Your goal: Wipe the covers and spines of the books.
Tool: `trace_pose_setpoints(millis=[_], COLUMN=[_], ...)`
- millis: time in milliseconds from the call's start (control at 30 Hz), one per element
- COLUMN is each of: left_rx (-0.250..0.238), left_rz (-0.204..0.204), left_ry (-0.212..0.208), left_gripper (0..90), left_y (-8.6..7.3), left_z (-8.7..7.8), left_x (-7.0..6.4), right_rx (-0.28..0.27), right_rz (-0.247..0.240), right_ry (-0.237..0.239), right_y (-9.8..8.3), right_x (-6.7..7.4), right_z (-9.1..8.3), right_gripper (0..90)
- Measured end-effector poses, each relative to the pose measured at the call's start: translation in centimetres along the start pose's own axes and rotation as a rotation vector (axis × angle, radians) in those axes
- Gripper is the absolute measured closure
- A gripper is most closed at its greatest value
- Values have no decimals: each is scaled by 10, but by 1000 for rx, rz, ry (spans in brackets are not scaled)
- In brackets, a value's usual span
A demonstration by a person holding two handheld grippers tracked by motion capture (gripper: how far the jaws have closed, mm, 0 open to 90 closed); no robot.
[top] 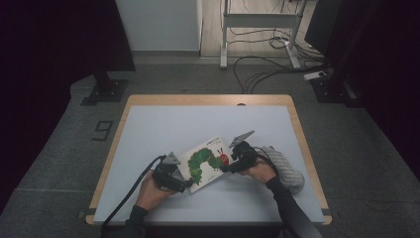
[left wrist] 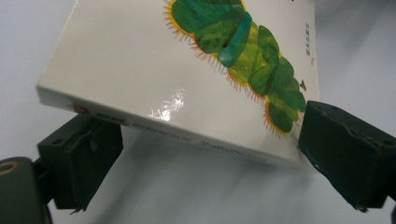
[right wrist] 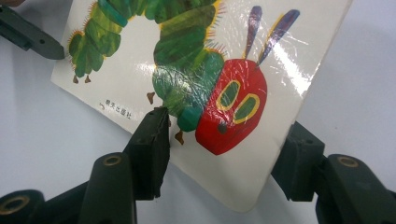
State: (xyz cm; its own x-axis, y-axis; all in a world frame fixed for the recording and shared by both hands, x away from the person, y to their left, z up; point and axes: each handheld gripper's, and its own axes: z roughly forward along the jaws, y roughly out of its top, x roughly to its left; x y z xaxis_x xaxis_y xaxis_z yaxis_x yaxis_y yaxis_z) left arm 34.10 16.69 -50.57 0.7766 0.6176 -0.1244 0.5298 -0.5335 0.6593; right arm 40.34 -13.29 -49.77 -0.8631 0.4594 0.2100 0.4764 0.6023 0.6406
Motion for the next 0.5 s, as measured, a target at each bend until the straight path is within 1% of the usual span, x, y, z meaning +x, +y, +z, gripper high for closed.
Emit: trace_pose_setpoints(millis=[167, 300, 333, 400, 467, 500], left_rx=[-14, -13, -16, -16, -14, -17], left_rz=[-4, 3, 7, 10, 12, 15], left_ry=[5, 13, 18, 22, 28, 33], left_gripper=[150, 165, 169, 177, 182, 190], left_y=[2, 4, 4, 5, 5, 6], left_z=[-5, -6, -7, -7, -7, -8], left_x=[0, -1, -1, -2, -2, -2], right_rx=[-2, 2, -2, -12, -20, -24], right_rz=[8, -8, -7, -1, 5, 6], right_ry=[15, -9, -24, -27, -33, -46], right_y=[-1, 1, 2, 3, 5, 6], right_x=[-2, -1, -1, -3, -4, -5], right_z=[-1, -2, -2, -2, -3, -3], right_gripper=[403, 380, 377, 362, 336, 304])
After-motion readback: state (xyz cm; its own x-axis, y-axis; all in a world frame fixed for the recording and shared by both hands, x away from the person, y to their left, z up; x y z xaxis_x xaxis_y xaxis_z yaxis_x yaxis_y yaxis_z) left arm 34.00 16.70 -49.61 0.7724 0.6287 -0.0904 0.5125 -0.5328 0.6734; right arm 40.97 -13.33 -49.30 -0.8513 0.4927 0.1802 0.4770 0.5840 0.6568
